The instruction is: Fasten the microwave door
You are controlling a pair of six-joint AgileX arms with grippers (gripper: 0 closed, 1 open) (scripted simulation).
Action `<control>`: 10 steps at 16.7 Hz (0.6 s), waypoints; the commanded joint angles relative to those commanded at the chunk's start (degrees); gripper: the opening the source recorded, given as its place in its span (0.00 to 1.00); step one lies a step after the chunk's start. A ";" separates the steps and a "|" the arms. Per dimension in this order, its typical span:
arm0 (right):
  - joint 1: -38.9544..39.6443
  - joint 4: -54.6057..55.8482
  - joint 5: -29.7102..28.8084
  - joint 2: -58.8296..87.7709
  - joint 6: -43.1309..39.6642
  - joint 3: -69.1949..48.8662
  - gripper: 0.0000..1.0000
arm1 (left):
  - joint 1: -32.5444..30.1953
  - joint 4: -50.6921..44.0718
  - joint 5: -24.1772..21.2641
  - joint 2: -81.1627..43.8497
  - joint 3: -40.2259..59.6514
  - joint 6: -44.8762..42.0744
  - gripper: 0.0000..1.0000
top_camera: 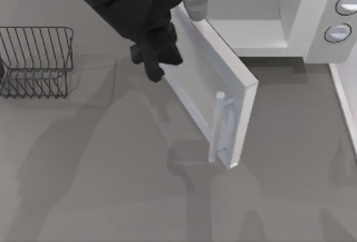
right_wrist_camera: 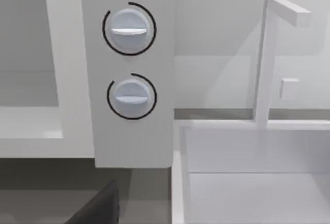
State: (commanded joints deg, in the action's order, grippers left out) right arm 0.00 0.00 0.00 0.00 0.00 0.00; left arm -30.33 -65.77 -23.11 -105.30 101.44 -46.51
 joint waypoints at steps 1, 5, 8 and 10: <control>0.00 0.00 0.00 0.00 0.00 0.00 1.00 | -0.30 0.05 0.11 -0.25 0.30 0.32 0.00; 0.00 0.00 0.00 0.00 0.00 0.00 1.00 | -1.51 0.29 0.56 -1.21 1.50 1.59 0.00; 0.00 0.00 0.00 0.00 0.00 0.00 1.00 | -2.51 0.49 0.88 -1.93 2.41 2.54 0.00; 0.00 0.00 0.00 0.00 0.00 0.00 1.00 | -2.56 0.50 0.90 -1.97 2.46 2.58 0.00</control>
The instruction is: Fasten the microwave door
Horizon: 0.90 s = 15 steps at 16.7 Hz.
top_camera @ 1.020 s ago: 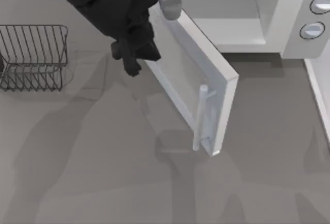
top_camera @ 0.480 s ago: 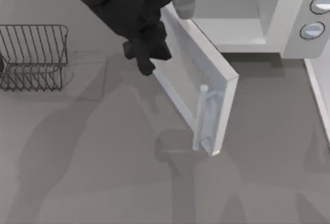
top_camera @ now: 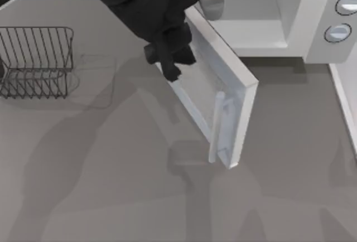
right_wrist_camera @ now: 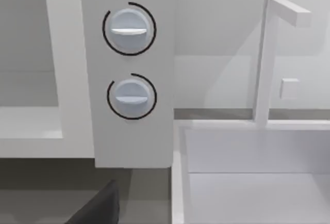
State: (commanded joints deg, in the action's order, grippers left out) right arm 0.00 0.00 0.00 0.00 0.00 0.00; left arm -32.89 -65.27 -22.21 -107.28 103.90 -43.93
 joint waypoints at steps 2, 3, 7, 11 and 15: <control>0.00 0.00 0.00 0.00 0.00 0.00 1.00 | 0.19 -0.06 -0.02 0.12 -0.08 0.05 0.00; 0.00 0.00 0.00 0.00 0.00 0.00 1.00 | -0.12 -0.04 0.08 -0.17 0.29 0.34 0.00; 0.00 0.00 0.00 0.00 0.00 0.00 1.00 | -1.35 0.09 0.51 -1.25 1.69 1.51 0.00; 0.00 0.00 0.00 0.00 0.00 0.00 1.00 | -2.25 0.24 0.87 -2.03 2.72 2.47 0.00; 0.00 0.00 0.00 0.00 0.00 0.00 1.00 | -2.35 0.18 0.95 -2.22 3.08 2.79 0.00</control>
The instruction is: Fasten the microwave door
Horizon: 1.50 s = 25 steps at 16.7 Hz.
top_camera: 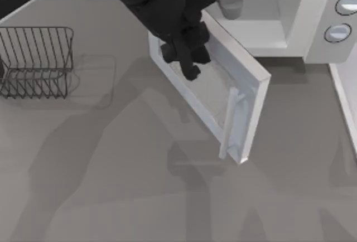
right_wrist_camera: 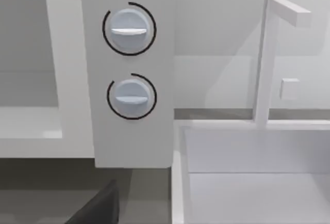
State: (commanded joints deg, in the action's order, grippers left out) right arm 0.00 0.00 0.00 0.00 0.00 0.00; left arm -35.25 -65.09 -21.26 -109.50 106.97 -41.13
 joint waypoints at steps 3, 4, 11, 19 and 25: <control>0.00 0.00 0.00 0.00 0.00 0.00 1.00 | -0.86 0.00 0.33 -0.91 1.21 0.85 0.00; 0.00 0.00 0.00 0.00 0.00 0.00 1.00 | -1.13 -0.01 0.45 -1.22 1.62 1.15 0.00; 0.00 0.00 0.00 0.00 0.00 0.00 1.00 | -1.81 -0.10 0.66 -1.90 2.55 1.94 0.00; 0.00 0.00 0.00 0.00 0.00 0.00 1.00 | -4.27 -2.89 0.34 -5.65 4.03 3.68 0.00; 0.00 0.00 0.00 0.00 0.00 0.00 1.00 | -4.04 -0.31 1.61 -4.64 6.47 4.17 0.00</control>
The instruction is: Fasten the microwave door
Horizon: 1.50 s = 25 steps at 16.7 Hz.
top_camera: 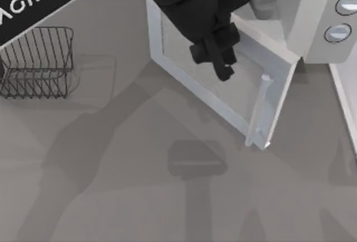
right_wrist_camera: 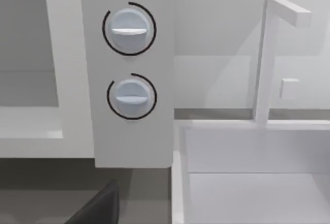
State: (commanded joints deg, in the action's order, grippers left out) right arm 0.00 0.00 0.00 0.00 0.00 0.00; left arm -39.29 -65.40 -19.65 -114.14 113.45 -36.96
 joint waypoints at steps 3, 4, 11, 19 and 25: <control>0.00 0.00 0.00 0.00 0.00 0.00 1.00 | -0.09 0.05 -0.14 -0.06 -0.09 -0.12 0.00; 0.00 0.00 0.00 0.00 0.00 0.00 1.00 | -0.78 0.68 -0.40 0.05 0.31 -0.60 0.00; 0.00 0.00 0.00 0.00 0.00 0.00 1.00 | -6.53 5.22 -4.11 2.07 2.31 -3.39 0.00; 0.00 0.00 0.00 0.00 0.00 0.00 1.00 | -2.15 -0.79 0.75 -3.25 4.38 2.06 0.00; 0.00 0.00 0.00 0.00 0.00 0.00 1.00 | -2.79 -1.29 0.45 -3.55 4.25 2.01 0.00</control>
State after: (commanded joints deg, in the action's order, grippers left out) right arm 0.00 0.00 0.00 0.00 0.00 0.00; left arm -42.08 -66.69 -19.20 -117.70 117.70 -34.95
